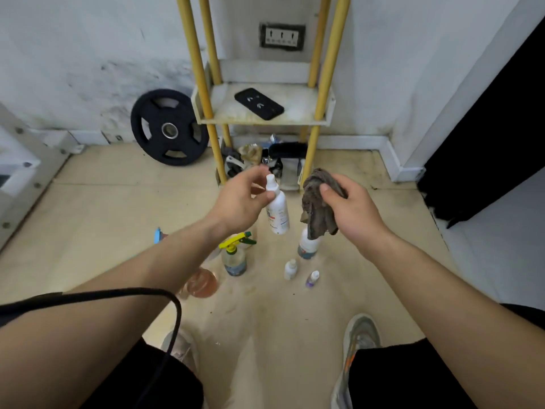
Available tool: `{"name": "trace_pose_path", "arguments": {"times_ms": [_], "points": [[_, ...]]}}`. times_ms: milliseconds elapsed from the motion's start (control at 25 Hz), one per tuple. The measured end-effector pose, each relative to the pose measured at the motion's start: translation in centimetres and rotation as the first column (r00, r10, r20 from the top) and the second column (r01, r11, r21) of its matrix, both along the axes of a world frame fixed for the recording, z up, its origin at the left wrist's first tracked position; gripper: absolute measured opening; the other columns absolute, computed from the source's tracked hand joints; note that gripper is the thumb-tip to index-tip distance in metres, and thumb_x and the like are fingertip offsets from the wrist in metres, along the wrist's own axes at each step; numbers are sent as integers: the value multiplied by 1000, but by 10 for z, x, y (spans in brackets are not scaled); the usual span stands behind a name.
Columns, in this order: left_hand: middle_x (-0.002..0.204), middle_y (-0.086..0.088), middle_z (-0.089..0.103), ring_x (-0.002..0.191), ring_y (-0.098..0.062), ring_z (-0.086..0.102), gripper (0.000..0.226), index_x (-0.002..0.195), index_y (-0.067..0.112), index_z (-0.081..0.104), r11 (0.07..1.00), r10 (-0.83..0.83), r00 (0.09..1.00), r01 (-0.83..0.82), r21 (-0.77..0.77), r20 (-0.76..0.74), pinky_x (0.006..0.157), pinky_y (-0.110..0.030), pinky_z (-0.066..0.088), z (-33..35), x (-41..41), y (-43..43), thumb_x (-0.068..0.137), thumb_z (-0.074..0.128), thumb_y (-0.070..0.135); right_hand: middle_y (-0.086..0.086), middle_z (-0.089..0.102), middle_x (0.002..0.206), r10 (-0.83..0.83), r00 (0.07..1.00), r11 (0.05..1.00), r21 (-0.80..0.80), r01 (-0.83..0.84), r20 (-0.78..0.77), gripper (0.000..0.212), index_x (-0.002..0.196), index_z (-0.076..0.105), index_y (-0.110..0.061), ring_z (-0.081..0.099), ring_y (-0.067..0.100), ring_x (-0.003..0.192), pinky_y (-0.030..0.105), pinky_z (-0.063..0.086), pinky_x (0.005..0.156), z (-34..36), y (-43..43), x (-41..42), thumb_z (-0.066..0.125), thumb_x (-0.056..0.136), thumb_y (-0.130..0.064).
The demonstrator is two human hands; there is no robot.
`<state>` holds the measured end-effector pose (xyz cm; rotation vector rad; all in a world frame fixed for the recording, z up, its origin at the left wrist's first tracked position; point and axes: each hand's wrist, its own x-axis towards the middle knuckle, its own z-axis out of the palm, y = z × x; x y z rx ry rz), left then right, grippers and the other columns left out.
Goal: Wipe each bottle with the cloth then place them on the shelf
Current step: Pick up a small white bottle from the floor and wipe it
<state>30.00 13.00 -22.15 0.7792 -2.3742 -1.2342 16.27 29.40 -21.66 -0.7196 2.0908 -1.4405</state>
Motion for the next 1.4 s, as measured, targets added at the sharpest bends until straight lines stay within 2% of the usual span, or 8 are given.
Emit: {"name": "trace_pose_path", "arguments": {"times_ms": [240, 360, 520, 680, 840, 1200, 1320, 1400], "points": [[97, -1, 60, 85, -18, 59, 13, 109, 6, 62, 990, -29, 995, 43, 137, -99, 81, -30, 55, 59, 36, -14, 98, 61, 14, 5, 74, 113, 98, 885, 945, -320, 60, 455, 26, 122, 66, -13, 68, 25, 114, 45, 54, 98, 26, -11, 21, 47, 106, -17], [92, -4, 61, 84, -15, 60, 15, 107, 3, 62, 970, 2, 995, 23, 242, -105, 90, -43, 55, 63, 38, -19, 101, 57, 16, 4, 75, 111, 179, 842, 907, -417, 59, 509, 26, 119, 66, -12, 69, 22, 111, 41, 55, 95, 35, -18, 25, 44, 106, -15], [100, -20, 68, 86, -20, 66, 24, 108, -2, 62, 933, 61, 993, -22, 359, -97, 91, -44, 58, 61, 27, -28, 102, 56, 20, 5, 73, 117, 225, 940, 909, -402, -107, 258, 28, 125, 65, -11, 68, 16, 113, 34, 53, 95, 39, -35, 23, 45, 106, -15], [90, -11, 65, 73, -11, 67, 22, 103, 0, 58, 870, 138, 986, -77, 488, -90, 71, -27, 59, 52, 11, -25, 104, 51, 21, -14, 68, 125, 243, 956, 939, -209, -275, -166, 35, 137, 59, -26, 61, -1, 117, 16, 47, 95, 27, -46, 34, 54, 103, -21], [90, -13, 65, 74, -15, 67, 23, 102, -1, 58, 837, 180, 983, -140, 529, -24, 66, -24, 57, 35, -3, -18, 106, 49, 20, -4, 63, 134, 239, 837, 951, -54, -303, -492, 46, 143, 56, -25, 55, 15, 129, 34, 46, 106, 8, -52, 35, 59, 97, -25], [81, -3, 69, 61, -7, 67, 21, 102, 1, 61, 812, 329, 943, -258, 524, -44, 58, -21, 54, 35, -6, -24, 104, 52, 20, 15, 55, 142, 297, 561, 940, 133, -314, -772, 50, 139, 60, -17, 59, 37, 120, 50, 55, 95, -16, -48, 35, 70, 90, -14], [81, 1, 71, 67, -8, 68, 21, 94, 10, 64, 802, 275, 960, -205, 561, -42, 64, -22, 56, 34, -5, -19, 105, 51, 21, 18, 56, 141, 247, 559, 952, 90, -293, -792, 48, 136, 62, -14, 59, 38, 122, 52, 55, 95, -17, -45, 34, 69, 89, -12], [87, -6, 68, 70, -12, 66, 21, 98, 4, 61, 799, 238, 970, -169, 577, -44, 65, -22, 57, 32, -6, -16, 105, 51, 21, 17, 55, 140, 205, 603, 958, 33, -284, -771, 46, 135, 63, -14, 57, 35, 125, 50, 54, 98, -14, -45, 32, 68, 89, -12]]}}
